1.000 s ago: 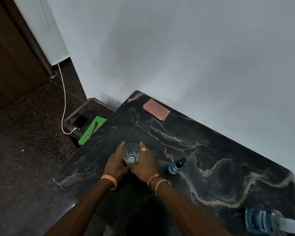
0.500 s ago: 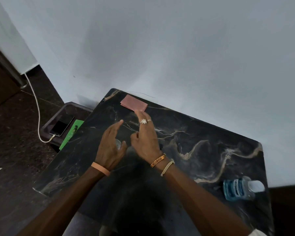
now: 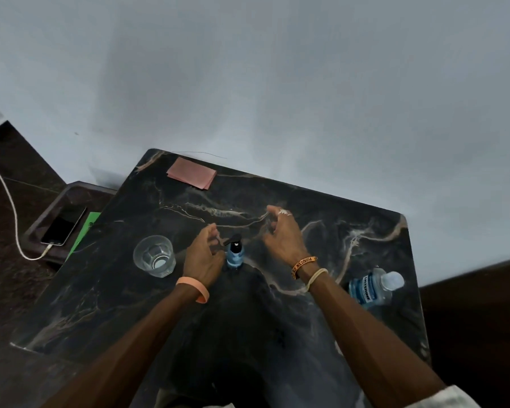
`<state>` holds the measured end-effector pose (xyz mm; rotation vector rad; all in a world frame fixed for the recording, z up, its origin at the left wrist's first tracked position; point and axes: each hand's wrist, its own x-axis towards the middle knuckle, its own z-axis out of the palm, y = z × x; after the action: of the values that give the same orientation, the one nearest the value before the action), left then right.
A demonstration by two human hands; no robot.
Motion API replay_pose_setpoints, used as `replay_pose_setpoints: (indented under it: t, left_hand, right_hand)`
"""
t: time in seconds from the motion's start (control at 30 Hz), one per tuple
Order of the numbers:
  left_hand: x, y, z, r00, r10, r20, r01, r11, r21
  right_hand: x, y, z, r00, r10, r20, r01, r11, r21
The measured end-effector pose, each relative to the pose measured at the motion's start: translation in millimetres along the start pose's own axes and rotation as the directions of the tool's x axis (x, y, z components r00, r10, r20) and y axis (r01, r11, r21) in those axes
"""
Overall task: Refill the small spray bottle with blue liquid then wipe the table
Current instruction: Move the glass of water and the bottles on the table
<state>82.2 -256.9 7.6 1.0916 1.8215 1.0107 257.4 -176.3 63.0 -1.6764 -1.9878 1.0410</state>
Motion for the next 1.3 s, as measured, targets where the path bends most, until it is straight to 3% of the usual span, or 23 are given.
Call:
replay_pose_setpoints:
  t: [0.13, 0.37, 0.57, 0.77, 0.9, 1.13, 1.3]
  left_hand:
    - [0.0, -10.6, 16.5, 0.99, -0.137, 0.01, 0.138, 0.989, -0.051]
    - [-0.4, -15.1, 39.1, 0.985, -0.165, 0.045, 0.164, 0.986, 0.023]
    - [1.1, -14.2, 41.2, 0.992, -0.127, 0.016, 0.125, 0.986, 0.107]
    - [1.9, -20.6, 34.9, 0.997, -0.075, 0.011, 0.072, 0.983, 0.168]
    - [2.7, -26.5, 30.2, 0.995, -0.052, 0.086, 0.031, 0.974, 0.226]
    - [-4.7, -27.8, 20.8, 0.992, 0.013, 0.126, -0.037, 0.982, 0.185]
    - [-11.4, -30.8, 10.2, 0.998, 0.035, 0.054, -0.045, 0.982, 0.185]
  right_hand:
    - [-8.7, 19.7, 18.0, 0.997, 0.061, 0.051, -0.063, 0.997, 0.039]
    - [-10.4, 39.9, 49.5, 0.982, 0.116, 0.146, -0.132, 0.986, 0.105]
    - [-7.6, 46.0, 70.4, 0.962, 0.06, 0.267, -0.098, 0.987, 0.131]
    - [-6.2, 46.7, 84.5, 0.979, 0.03, 0.202, -0.055, 0.991, 0.123]
    - [-6.0, 46.3, 87.6, 0.983, 0.025, 0.184, -0.052, 0.988, 0.145]
    - [-10.2, 38.5, 92.7, 0.986, -0.02, 0.164, -0.013, 0.98, 0.201]
    - [-18.6, 20.4, 93.5, 0.988, -0.082, 0.132, 0.051, 0.972, 0.229]
